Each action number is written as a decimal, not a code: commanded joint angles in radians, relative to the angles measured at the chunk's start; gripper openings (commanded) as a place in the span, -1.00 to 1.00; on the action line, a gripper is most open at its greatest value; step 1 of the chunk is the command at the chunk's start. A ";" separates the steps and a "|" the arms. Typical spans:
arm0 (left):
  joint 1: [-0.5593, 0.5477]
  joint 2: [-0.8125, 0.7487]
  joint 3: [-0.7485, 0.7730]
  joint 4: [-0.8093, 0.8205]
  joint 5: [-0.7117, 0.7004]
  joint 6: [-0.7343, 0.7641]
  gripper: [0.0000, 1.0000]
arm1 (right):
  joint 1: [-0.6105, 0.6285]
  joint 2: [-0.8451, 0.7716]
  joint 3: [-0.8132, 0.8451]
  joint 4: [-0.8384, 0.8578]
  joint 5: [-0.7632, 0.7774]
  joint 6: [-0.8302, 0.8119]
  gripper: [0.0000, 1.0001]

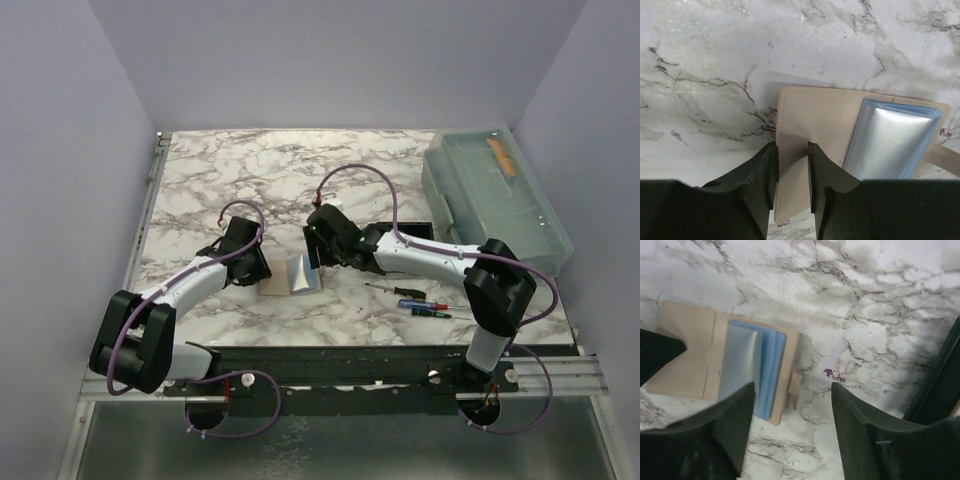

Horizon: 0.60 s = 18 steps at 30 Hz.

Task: Put the credit cards into the card holder
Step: Open the card holder at the center of the board.

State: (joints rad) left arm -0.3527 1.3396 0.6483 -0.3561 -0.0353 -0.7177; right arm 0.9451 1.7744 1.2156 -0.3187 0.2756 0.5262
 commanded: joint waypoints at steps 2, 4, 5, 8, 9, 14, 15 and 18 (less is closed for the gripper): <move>0.001 -0.078 -0.045 0.050 0.071 -0.016 -0.41 | 0.017 -0.029 0.159 -0.153 -0.082 -0.060 0.46; 0.001 -0.089 -0.052 0.053 0.069 -0.020 -0.48 | 0.017 -0.036 0.180 -0.123 -0.170 -0.054 0.59; 0.001 -0.094 -0.054 0.056 0.069 -0.021 -0.49 | 0.017 -0.035 0.181 -0.093 -0.224 -0.049 0.65; 0.001 -0.097 -0.060 0.064 0.074 -0.024 -0.54 | 0.011 0.000 0.187 -0.004 -0.375 -0.019 0.80; 0.001 -0.095 -0.059 0.066 0.076 -0.023 -0.55 | 0.005 0.021 0.193 0.013 -0.410 0.002 0.80; 0.001 -0.088 -0.058 0.066 0.081 -0.024 -0.67 | -0.065 0.081 0.116 0.129 -0.490 0.095 0.78; 0.001 -0.089 -0.058 0.066 0.084 -0.026 -0.69 | -0.074 0.083 0.093 0.142 -0.492 0.097 0.78; 0.001 -0.094 -0.060 0.066 0.083 -0.029 -0.72 | -0.096 0.088 0.053 0.151 -0.504 0.110 0.78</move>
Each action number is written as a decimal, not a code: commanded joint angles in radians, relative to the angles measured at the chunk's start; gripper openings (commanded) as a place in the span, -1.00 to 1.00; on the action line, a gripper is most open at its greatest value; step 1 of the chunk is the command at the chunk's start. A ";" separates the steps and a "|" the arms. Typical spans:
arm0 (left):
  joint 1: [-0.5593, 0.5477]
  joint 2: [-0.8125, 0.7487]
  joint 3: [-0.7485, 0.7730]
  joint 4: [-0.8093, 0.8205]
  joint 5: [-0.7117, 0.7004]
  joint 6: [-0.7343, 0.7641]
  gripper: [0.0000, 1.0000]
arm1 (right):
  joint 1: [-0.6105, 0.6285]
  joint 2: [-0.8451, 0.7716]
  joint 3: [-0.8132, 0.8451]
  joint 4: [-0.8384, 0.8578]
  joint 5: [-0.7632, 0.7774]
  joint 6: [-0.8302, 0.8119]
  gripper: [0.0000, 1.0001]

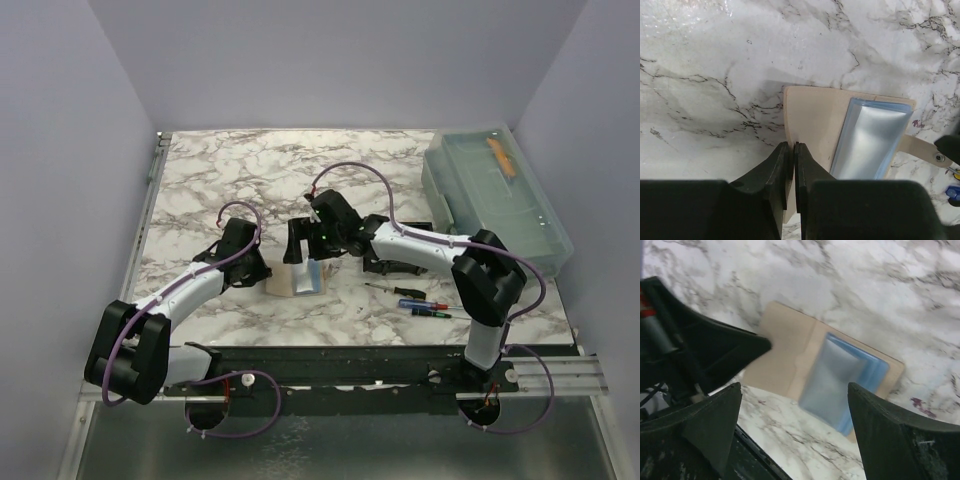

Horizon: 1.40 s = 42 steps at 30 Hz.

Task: Put the credit cards into the card holder
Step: Open the card holder at the center of the board, then turn over the card slot in the card holder.

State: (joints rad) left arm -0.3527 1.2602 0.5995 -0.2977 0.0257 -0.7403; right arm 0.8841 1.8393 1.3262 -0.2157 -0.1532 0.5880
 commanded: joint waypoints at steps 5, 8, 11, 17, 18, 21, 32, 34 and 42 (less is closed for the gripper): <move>0.001 -0.010 -0.013 0.012 0.021 -0.011 -0.78 | -0.058 0.011 -0.128 0.104 -0.096 0.059 0.80; 0.002 -0.010 -0.011 0.014 0.024 -0.008 -0.80 | -0.063 0.022 -0.145 0.129 -0.123 0.062 0.74; 0.001 -0.013 -0.011 0.014 0.026 -0.008 -0.81 | -0.066 0.034 -0.150 0.142 -0.121 0.064 0.72; 0.001 -0.012 -0.013 0.015 0.033 -0.011 -0.82 | -0.075 0.063 -0.140 0.161 -0.143 0.057 0.73; 0.001 -0.013 -0.013 0.015 0.033 -0.011 -0.82 | -0.076 0.069 -0.137 0.162 -0.148 0.057 0.73; 0.002 -0.010 -0.015 0.018 0.033 -0.015 -0.82 | -0.077 0.082 -0.132 0.167 -0.157 0.054 0.73; 0.003 0.001 -0.014 0.025 0.030 -0.013 -0.83 | -0.078 0.082 -0.123 0.189 -0.220 0.046 0.53; 0.002 0.004 -0.014 0.026 0.029 -0.014 -0.84 | -0.079 0.070 -0.132 0.195 -0.219 0.046 0.52; 0.002 0.013 -0.014 0.032 0.036 -0.016 -0.86 | -0.077 0.062 -0.123 0.147 -0.185 0.027 0.65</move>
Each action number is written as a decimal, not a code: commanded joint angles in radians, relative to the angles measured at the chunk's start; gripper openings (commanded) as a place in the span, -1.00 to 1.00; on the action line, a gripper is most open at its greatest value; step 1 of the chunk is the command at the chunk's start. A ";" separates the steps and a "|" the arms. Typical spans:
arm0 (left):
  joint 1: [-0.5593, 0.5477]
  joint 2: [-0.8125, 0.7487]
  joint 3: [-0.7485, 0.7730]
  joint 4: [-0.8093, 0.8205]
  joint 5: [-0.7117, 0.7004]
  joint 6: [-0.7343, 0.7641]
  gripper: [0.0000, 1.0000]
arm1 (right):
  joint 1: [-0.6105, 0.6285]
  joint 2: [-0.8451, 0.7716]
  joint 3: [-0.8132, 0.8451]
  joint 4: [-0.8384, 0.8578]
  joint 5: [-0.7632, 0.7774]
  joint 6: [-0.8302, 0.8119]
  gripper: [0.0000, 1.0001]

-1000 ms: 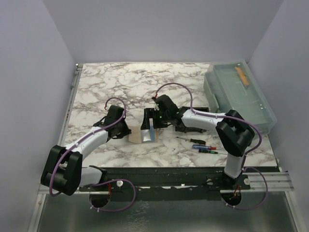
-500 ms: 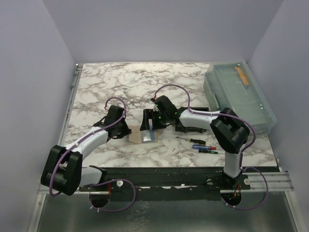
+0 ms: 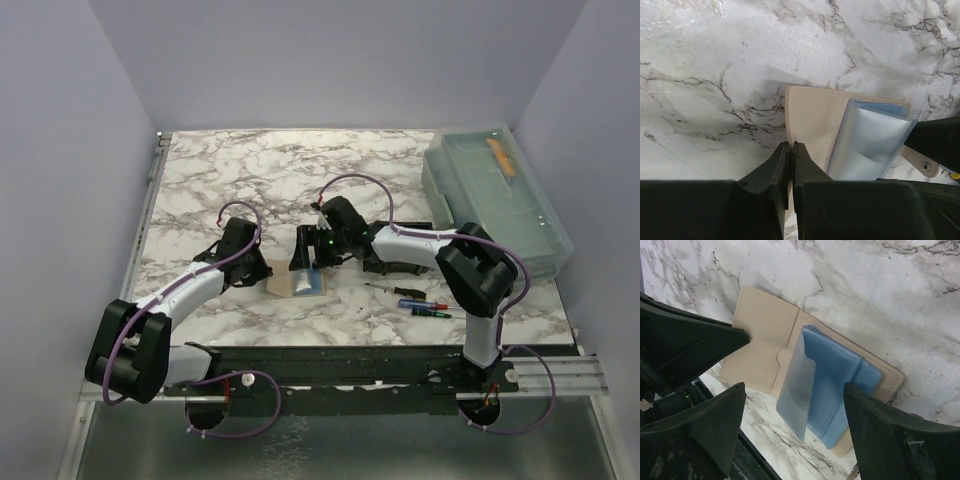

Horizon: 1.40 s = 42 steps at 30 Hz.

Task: Put the credit cards into the card holder
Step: Turn over the card slot in the card holder.

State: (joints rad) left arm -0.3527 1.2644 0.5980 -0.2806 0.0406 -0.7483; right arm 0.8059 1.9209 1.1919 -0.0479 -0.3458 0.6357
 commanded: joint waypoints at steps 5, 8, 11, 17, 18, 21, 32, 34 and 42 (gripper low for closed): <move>0.002 0.009 -0.016 0.015 0.017 -0.010 -0.89 | 0.003 -0.069 0.002 -0.056 0.049 -0.038 0.74; 0.001 0.011 -0.017 0.016 0.018 -0.012 -0.90 | 0.003 -0.069 -0.004 -0.043 0.037 -0.042 0.77; 0.002 0.013 -0.017 0.017 0.021 -0.011 -0.91 | 0.003 -0.057 -0.008 -0.038 0.033 -0.042 0.77; 0.001 0.002 -0.018 0.017 0.021 -0.011 -0.92 | 0.003 -0.028 -0.001 -0.011 0.006 -0.034 0.74; 0.001 0.000 -0.018 0.017 0.022 -0.011 -0.93 | 0.003 -0.025 0.001 -0.009 0.005 -0.034 0.74; 0.001 -0.003 -0.022 0.016 0.022 -0.013 -0.93 | 0.003 -0.013 0.006 -0.003 -0.006 -0.033 0.75; 0.002 -0.006 -0.021 0.016 0.024 -0.014 -0.95 | 0.008 0.011 0.016 0.011 -0.033 -0.027 0.71; 0.001 -0.004 -0.022 0.017 0.024 -0.014 -0.95 | 0.014 0.008 0.020 0.010 -0.035 -0.027 0.66; 0.001 0.002 -0.019 0.020 0.026 -0.017 -0.95 | 0.058 0.009 0.055 -0.015 -0.016 -0.029 0.51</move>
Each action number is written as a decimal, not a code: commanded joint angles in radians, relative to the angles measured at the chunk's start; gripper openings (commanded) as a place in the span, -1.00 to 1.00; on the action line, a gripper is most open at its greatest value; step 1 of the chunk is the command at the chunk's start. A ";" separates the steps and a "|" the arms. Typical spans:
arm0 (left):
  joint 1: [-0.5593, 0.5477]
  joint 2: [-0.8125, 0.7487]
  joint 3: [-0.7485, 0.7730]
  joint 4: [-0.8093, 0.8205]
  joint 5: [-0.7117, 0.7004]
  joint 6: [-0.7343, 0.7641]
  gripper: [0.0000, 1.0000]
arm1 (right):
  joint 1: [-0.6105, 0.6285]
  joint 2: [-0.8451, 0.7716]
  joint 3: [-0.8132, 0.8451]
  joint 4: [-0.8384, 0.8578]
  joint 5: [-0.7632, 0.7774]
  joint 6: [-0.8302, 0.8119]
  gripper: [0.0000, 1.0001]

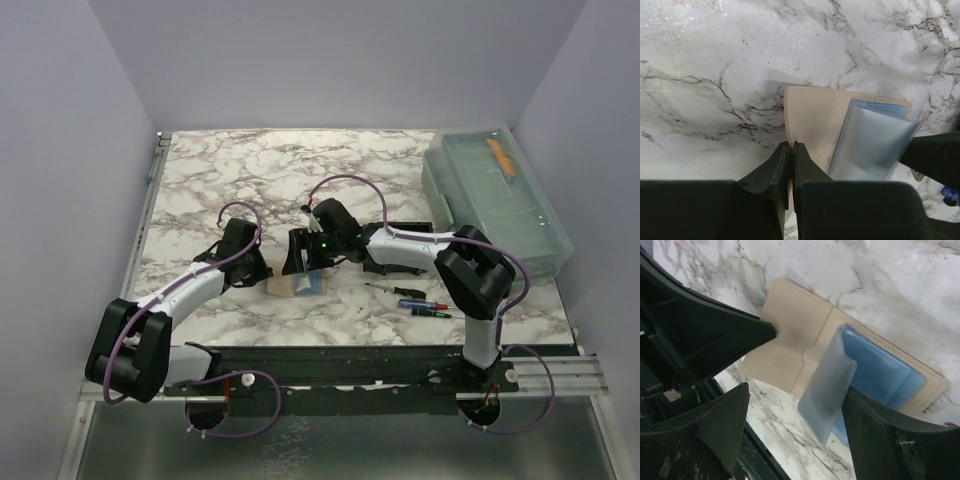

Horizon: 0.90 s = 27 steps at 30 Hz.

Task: Put the credit cards into the card holder
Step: Turn over the card slot in the card holder.

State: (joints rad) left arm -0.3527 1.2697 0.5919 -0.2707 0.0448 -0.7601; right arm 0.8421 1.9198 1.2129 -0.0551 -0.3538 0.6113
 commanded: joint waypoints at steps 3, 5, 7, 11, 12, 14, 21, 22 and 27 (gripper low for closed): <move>0.002 -0.008 -0.017 0.010 0.023 -0.008 -0.94 | 0.029 0.008 0.030 0.021 -0.040 0.005 0.50; 0.002 -0.016 -0.024 0.008 0.010 -0.022 -0.79 | 0.029 0.015 0.013 0.095 -0.099 0.031 0.50; 0.003 -0.045 -0.041 0.008 -0.019 -0.056 -0.53 | 0.029 0.037 0.007 0.153 -0.150 0.074 0.51; 0.017 -0.105 -0.078 -0.002 -0.031 -0.107 -0.18 | 0.029 0.092 0.014 0.214 -0.205 0.132 0.54; 0.026 -0.115 -0.083 -0.012 -0.026 -0.115 -0.16 | 0.029 0.097 0.011 0.231 -0.216 0.142 0.53; 0.041 -0.133 -0.088 -0.041 -0.025 -0.126 -0.01 | 0.029 0.108 0.010 0.249 -0.224 0.154 0.51; 0.137 -0.186 -0.058 -0.180 -0.034 -0.150 0.46 | 0.029 0.129 0.008 0.299 -0.271 0.177 0.24; 0.153 -0.186 -0.044 -0.190 -0.015 -0.152 0.48 | 0.030 0.134 0.009 0.301 -0.276 0.179 0.28; 0.251 -0.172 0.050 -0.268 0.014 -0.121 0.53 | 0.031 0.187 0.006 0.314 -0.283 0.182 0.53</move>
State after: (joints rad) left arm -0.1665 1.1011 0.5541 -0.4606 0.0208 -0.8944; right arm 0.8650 2.0445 1.2255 0.2192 -0.5987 0.7853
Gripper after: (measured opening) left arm 0.757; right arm 0.722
